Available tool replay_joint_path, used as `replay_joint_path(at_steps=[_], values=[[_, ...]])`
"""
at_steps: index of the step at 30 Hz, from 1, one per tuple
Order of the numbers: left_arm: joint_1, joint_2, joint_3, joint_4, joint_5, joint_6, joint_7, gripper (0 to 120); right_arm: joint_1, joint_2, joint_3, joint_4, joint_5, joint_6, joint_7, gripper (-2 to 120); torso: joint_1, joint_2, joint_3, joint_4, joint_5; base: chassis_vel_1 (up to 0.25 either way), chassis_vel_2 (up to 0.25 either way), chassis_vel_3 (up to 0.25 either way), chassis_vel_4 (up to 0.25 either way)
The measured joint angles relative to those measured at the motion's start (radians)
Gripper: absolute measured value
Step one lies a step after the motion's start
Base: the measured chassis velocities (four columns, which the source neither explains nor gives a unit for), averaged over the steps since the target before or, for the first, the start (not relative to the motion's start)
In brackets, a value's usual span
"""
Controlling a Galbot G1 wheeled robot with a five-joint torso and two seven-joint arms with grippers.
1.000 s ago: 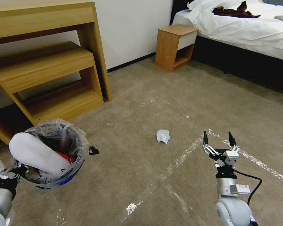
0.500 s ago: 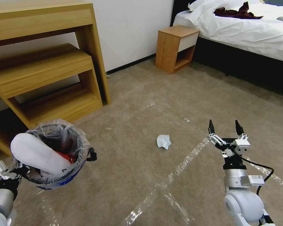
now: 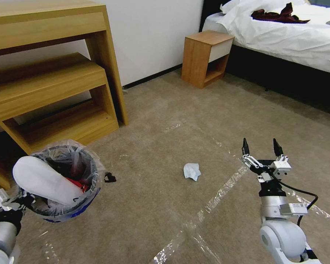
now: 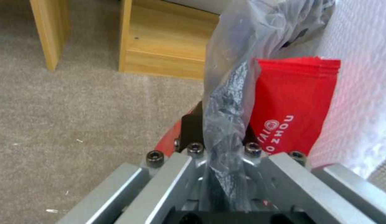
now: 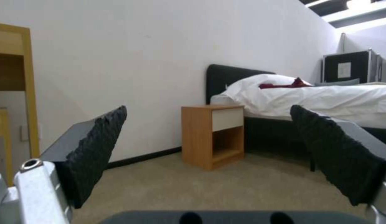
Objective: Pick up the trash bin and place the garbage on the floor into it.
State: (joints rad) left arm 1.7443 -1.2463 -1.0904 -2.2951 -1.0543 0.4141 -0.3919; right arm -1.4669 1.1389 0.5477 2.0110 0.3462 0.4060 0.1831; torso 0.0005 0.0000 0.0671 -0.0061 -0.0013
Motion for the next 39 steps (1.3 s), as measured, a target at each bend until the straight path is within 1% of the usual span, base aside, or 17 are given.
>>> replay_joint_path(at_steps=[10, 12, 13, 14, 16, 17, 18, 19, 20, 21, 22, 25, 27, 29, 30, 33, 39], values=[[0.001, -0.006, 0.005, 0.0, 0.007, 0.0, 0.001, 1, 0.009, -0.004, -0.026, -0.011, 0.01, -0.018, 0.027, 100, 0.0, 0.0, 0.0, -0.0002, 0.0, -0.092, 0.089, 0.097, -0.093], [-0.001, -0.008, 0.008, 0.003, 0.011, -0.001, 0.003, 1, 0.022, -0.024, -0.06, 0.004, 0.057, -0.085, 0.097, 100, 0.0, 0.0, 0.0, -0.0002, -0.0001, -0.117, 0.099, 0.124, -0.121], [-0.001, -0.008, 0.009, 0.004, 0.011, -0.001, 0.003, 1, 0.036, -0.042, -0.084, 0.018, 0.103, -0.147, 0.159, 100, 0.0, 0.0, 0.0, -0.0003, -0.0001, -0.073, 0.079, 0.091, -0.118], [-0.001, -0.008, 0.009, 0.004, 0.011, -0.001, 0.003, 1, 0.036, -0.042, -0.084, 0.018, 0.103, -0.147, 0.159, 100, 0.0, 0.0, 0.0, -0.0003, -0.0001, -0.073, 0.079, 0.091, -0.118], [-0.002, -0.008, 0.01, 0.006, 0.014, -0.001, 0.003, 1, 0.078, -0.08, -0.139, 0.039, 0.192, -0.287, 0.283, 100, 0.0, 0.0, 0.0, -0.0003, -0.0002, -0.036, 0.039, 0.012, -0.037], [-0.002, -0.008, 0.01, 0.006, 0.014, -0.001, 0.003, 1, 0.078, -0.08, -0.139, 0.039, 0.192, -0.287, 0.283, 100, 0.0, 0.0, 0.0, -0.0003, -0.0002, 0.0, 0.0, 0.0, 0.0], [-0.002, -0.008, 0.01, 0.006, 0.014, -0.001, 0.003, 1, 0.123, -0.099, -0.182, 0.039, 0.259, -0.387, 0.363, 100, 0.0, 0.0, 0.0, -0.0004, -0.0003, 0.0, 0.0, 0.0, 0.0], [-0.002, -0.009, 0.01, 0.006, 0.015, -0.001, 0.003, 1, 0.146, -0.104, -0.202, 0.033, 0.287, -0.422, 0.392, 100, 0.0, 0.0, 0.0, -0.0002, -0.0002, 0.0, 0.0, 0.0, 0.0], [-0.001, -0.012, 0.01, 0.006, 0.016, -0.001, 0.003, 1, 0.213, -0.115, -0.254, 0.005, 0.358, -0.495, 0.456, 100, 0.0, 0.0, 0.0, 0.0003, 0.0001, 0.0, 0.0, 0.0, 0.0], [-0.001, -0.012, 0.01, 0.006, 0.016, -0.001, 0.003, 1, 0.213, -0.115, -0.254, 0.005, 0.358, -0.495, 0.456, 100, 0.0, 0.0, 0.0, 0.0003, 0.0001, 0.0, 0.0, 0.0, 0.0], [0.0, -0.013, 0.008, 0.007, 0.017, -0.001, 0.002, 1, 0.264, -0.117, -0.298, -0.028, 0.412, -0.528, 0.499, 100, 0.0, 0.0, 0.0, -0.0003, -0.0002, 0.0, 0.0, 0.0, 0.0], [0.001, -0.014, 0.005, 0.008, 0.018, -0.001, 0.001, 1, 0.328, -0.115, -0.346, -0.067, 0.475, -0.561, 0.546, 100, 0.0, 0.0, 0.0, 0.0001, 0.0, 0.0, 0.0, 0.0, 0.0], [0.003, -0.02, 0.0, 0.011, 0.02, -0.001, 0.0, 1, 0.426, -0.088, -0.432, -0.14, 0.593, -0.617, 0.638, 100, 0.0, 0.0, 0.0, 0.0001, -0.0003, 0.0, 0.0, 0.0, 0.0], [0.003, -0.027, -0.002, 0.015, 0.024, -0.001, 0.0, 1, 0.483, -0.053, -0.492, -0.203, 0.659, -0.651, 0.69, 100, 0.0, 0.0, 0.0, 0.0, -0.0002, 0.0, 0.0, 0.0, 0.0], [0.003, -0.027, -0.002, 0.015, 0.024, -0.001, 0.0, 1, 0.483, -0.053, -0.492, -0.203, 0.659, -0.651, 0.69, 100, 0.0, 0.0, 0.0, 0.0, -0.0002, 0.0, 0.0, 0.0, 0.0], [-0.002, -0.038, -0.002, 0.027, 0.031, -0.001, 0.0, 1, 0.551, 0.019, -0.574, -0.322, 0.72, -0.688, 0.72, 100, 0.0, 0.0, 0.0, -0.0001, -0.0002, 0.0, 0.0, 0.0, 0.0], [-0.005, -0.051, 0.0, 0.036, 0.04, -0.001, -0.001, 1, 0.609, 0.1, -0.633, -0.467, 0.743, -0.701, 0.727, 100, 0.0, 0.0, 0.0, 0.0002, -0.0003, 0.0, 0.0, 0.0, 0.0]])
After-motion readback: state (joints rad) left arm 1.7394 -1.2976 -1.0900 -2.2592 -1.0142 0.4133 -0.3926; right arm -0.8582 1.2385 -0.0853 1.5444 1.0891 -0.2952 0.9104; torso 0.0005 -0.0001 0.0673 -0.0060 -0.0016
